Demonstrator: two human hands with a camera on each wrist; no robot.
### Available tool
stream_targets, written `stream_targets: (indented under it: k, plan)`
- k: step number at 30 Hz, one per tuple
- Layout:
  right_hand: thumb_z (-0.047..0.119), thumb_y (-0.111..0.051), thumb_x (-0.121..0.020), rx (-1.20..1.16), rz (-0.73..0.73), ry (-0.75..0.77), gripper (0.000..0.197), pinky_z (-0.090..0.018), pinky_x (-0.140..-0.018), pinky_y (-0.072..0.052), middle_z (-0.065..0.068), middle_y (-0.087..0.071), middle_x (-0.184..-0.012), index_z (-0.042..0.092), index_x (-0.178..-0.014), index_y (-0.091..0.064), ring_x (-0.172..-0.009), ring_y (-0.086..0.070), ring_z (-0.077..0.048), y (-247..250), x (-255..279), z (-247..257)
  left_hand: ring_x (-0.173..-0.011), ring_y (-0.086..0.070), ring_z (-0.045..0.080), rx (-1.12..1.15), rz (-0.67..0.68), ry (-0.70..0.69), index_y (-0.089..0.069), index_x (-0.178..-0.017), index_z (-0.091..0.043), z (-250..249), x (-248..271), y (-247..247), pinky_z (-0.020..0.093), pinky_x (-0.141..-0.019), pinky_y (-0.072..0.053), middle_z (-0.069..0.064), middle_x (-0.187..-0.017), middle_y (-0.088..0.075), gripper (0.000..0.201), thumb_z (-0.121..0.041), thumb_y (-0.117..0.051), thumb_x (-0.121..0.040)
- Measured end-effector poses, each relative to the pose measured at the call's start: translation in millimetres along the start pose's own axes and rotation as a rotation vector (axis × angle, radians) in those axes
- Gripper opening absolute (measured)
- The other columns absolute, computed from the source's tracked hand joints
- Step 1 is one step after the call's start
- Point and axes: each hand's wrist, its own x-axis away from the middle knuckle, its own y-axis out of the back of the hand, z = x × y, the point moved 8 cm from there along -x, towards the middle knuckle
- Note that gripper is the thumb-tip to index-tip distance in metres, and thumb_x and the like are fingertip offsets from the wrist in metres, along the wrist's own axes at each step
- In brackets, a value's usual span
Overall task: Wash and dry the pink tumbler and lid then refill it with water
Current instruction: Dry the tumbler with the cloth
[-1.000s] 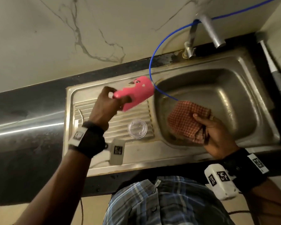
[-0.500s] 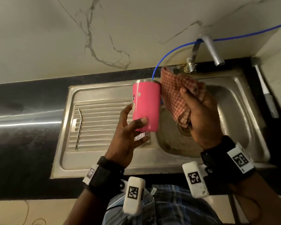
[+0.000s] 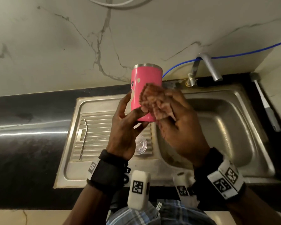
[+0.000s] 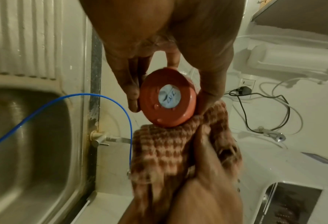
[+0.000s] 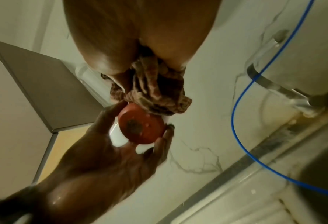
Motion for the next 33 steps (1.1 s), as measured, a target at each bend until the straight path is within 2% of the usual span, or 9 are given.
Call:
stream_targets:
  k: [3,10,13,17,20,23,26,30,33]
  plan:
    - [0.007,-0.060,-0.100,-0.080,-0.014,-0.034,0.029,-0.047,-0.104,-0.051,-0.007,-0.058,-0.132,0.005,-0.129,-0.068,-0.124,-0.062,-0.019,8.2,21.1,-0.4,-0.102,-0.075,0.019,0.048,0.037,-0.009,-0.053,-0.154,-0.029,-1.3,0.5,-9.6,0.036,-0.089,-0.059,0.004,-0.120,-0.077,0.070,-0.016,-0.076,-0.089]
    - [0.013,-0.058,-0.103,-0.054,-0.043,0.013,0.028,-0.042,-0.104,-0.051,-0.011,-0.060,-0.130,0.013,-0.129,-0.066,-0.122,-0.063,-0.019,31.3,-2.6,1.7,-0.108,-0.071,0.019,0.110,0.088,0.037,-0.060,-0.145,-0.034,12.6,6.8,-30.4,0.035,-0.091,-0.060,0.003,-0.133,-0.072,0.071,-0.037,-0.078,-0.077]
    - [0.021,-0.057,-0.105,0.003,-0.129,-0.001,0.016,-0.031,-0.094,-0.053,-0.013,-0.061,-0.122,0.021,-0.120,-0.061,-0.111,-0.064,-0.019,48.9,-32.3,-0.2,-0.116,-0.070,0.024,0.129,0.129,0.063,-0.059,-0.146,-0.037,13.8,9.2,-37.2,0.040,-0.096,-0.058,0.005,-0.142,-0.069,0.074,-0.037,-0.079,-0.075]
    - [0.029,-0.056,-0.106,0.023,-0.191,-0.102,0.028,-0.016,-0.090,-0.049,-0.008,-0.063,-0.122,0.009,-0.124,-0.062,-0.110,-0.063,-0.009,61.4,-48.8,-11.5,-0.121,-0.069,0.029,0.147,0.161,0.053,-0.060,-0.145,-0.036,10.8,11.6,-46.2,0.040,-0.095,-0.060,0.008,-0.144,-0.068,0.074,-0.035,-0.079,-0.074]
    - [0.018,-0.059,-0.105,-0.041,-0.195,-0.059,0.020,-0.031,-0.092,-0.053,-0.010,-0.064,-0.118,0.006,-0.121,-0.064,-0.110,-0.065,-0.015,53.0,-30.7,-5.4,-0.113,-0.071,0.024,0.164,0.114,-0.005,-0.058,-0.147,-0.030,-0.8,5.1,-44.7,0.036,-0.090,-0.062,0.005,-0.137,-0.071,0.074,-0.034,-0.077,-0.075]
    - [0.003,-0.059,-0.100,-0.164,-0.139,-0.004,0.023,-0.030,-0.098,-0.051,-0.007,-0.063,-0.121,0.006,-0.121,-0.068,-0.112,-0.067,-0.015,38.4,6.2,4.7,-0.109,-0.070,0.022,0.172,0.052,-0.054,-0.057,-0.147,-0.026,-16.2,-4.2,-39.7,0.036,-0.091,-0.060,0.005,-0.131,-0.072,0.074,-0.035,-0.076,-0.076]
    - [0.009,-0.060,-0.098,-0.115,-0.078,-0.001,0.029,-0.038,-0.100,-0.053,-0.005,-0.061,-0.128,0.010,-0.126,-0.070,-0.119,-0.066,-0.017,29.8,25.0,6.9,-0.112,-0.069,0.025,0.123,0.054,-0.060,-0.056,-0.148,-0.026,-23.3,-6.4,-45.1,0.043,-0.094,-0.056,0.008,-0.133,-0.071,0.075,-0.039,-0.076,-0.077]
    - [0.008,-0.056,-0.101,-0.151,-0.277,-0.010,0.019,-0.033,-0.090,-0.055,-0.009,-0.065,-0.116,0.017,-0.116,-0.064,-0.107,-0.067,-0.012,57.9,0.9,6.8,-0.113,-0.071,0.023,0.140,0.100,-0.036,-0.053,-0.149,-0.027,-13.5,-0.6,-55.4,0.041,-0.095,-0.060,0.004,-0.133,-0.073,0.080,-0.034,-0.079,-0.074]
    - [0.018,-0.057,-0.105,-0.070,-0.369,-0.023,0.014,-0.033,-0.096,-0.053,-0.001,-0.066,-0.116,0.025,-0.116,-0.063,-0.111,-0.063,-0.005,86.6,-29.2,2.1,-0.118,-0.071,0.027,0.181,0.161,0.012,-0.052,-0.150,-0.029,-0.1,10.0,-64.1,0.038,-0.093,-0.063,0.005,-0.139,-0.071,0.084,-0.028,-0.079,-0.072]
